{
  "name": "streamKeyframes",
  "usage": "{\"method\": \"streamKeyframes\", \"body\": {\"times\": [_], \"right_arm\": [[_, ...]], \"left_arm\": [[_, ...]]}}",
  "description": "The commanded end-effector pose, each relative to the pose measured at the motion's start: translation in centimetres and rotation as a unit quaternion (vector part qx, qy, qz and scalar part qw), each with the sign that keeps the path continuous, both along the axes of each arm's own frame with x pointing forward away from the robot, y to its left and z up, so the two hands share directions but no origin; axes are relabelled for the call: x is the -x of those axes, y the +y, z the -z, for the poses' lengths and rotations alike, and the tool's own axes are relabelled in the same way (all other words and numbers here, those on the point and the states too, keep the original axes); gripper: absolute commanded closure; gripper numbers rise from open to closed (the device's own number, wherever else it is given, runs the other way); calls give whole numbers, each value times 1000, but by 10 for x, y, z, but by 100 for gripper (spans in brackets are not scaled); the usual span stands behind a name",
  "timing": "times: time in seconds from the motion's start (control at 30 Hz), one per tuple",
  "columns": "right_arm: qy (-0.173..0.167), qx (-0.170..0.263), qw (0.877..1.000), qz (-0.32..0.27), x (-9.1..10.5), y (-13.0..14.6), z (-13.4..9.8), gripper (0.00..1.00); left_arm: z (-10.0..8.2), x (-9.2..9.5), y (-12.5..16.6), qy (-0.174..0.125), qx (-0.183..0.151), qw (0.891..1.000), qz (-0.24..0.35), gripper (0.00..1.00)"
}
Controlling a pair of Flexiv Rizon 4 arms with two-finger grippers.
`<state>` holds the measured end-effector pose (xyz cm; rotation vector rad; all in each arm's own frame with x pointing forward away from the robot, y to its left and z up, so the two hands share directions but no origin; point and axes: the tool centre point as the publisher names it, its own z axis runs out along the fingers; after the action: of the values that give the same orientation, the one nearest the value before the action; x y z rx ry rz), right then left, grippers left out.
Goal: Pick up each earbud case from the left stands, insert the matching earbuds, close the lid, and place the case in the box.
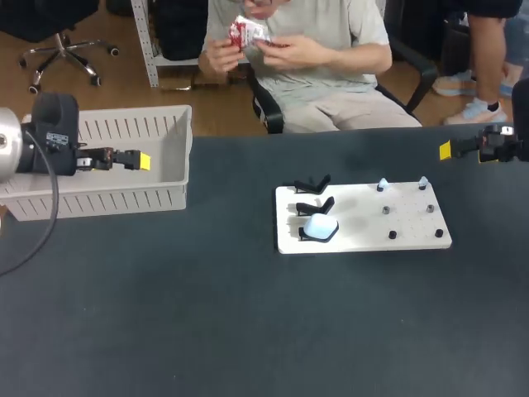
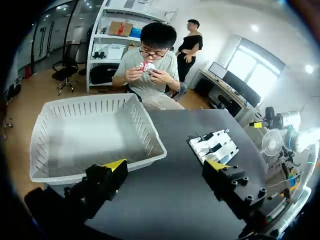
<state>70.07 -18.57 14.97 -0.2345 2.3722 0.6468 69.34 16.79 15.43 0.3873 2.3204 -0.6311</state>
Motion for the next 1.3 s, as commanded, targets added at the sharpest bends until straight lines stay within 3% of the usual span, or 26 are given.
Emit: {"method": "streamKeyframes", "body": {"times": [0.03, 0.23, 0.43, 0.47, 0.57, 0.9, 1.07, 1.3], "right_arm": [[0, -1, 1000, -1, 0, -1, 0, 0], [0, -1, 1000, -1, 0, -1, 0, 0], [0, -1, 1000, -1, 0, -1, 0, 0], [0, -1, 1000, -1, 0, -1, 0, 0], [0, -1, 1000, -1, 0, -1, 0, 0], [0, -1, 1000, -1, 0, -1, 0, 0], [0, -1, 1000, -1, 0, -1, 0, 0], [0, -1, 1000, -1, 0, -1, 0, 0]], "left_arm": [[-3, -2, -6, -24, 17, 998, 52, 0], [-14, 0, -27, -84, 17, 986, 145, 0], [-22, 9, -55, -140, 9, 952, 272, 0], [-22, 9, -57, -141, 10, 951, 277, 0], [-23, 12, -70, -159, 14, 931, 329, 0], [-10, 32, -118, -187, 32, 869, 457, 0], [0, 40, -138, -195, 33, 844, 498, 0], [18, 40, -160, -179, 38, 837, 515, 0]]}}
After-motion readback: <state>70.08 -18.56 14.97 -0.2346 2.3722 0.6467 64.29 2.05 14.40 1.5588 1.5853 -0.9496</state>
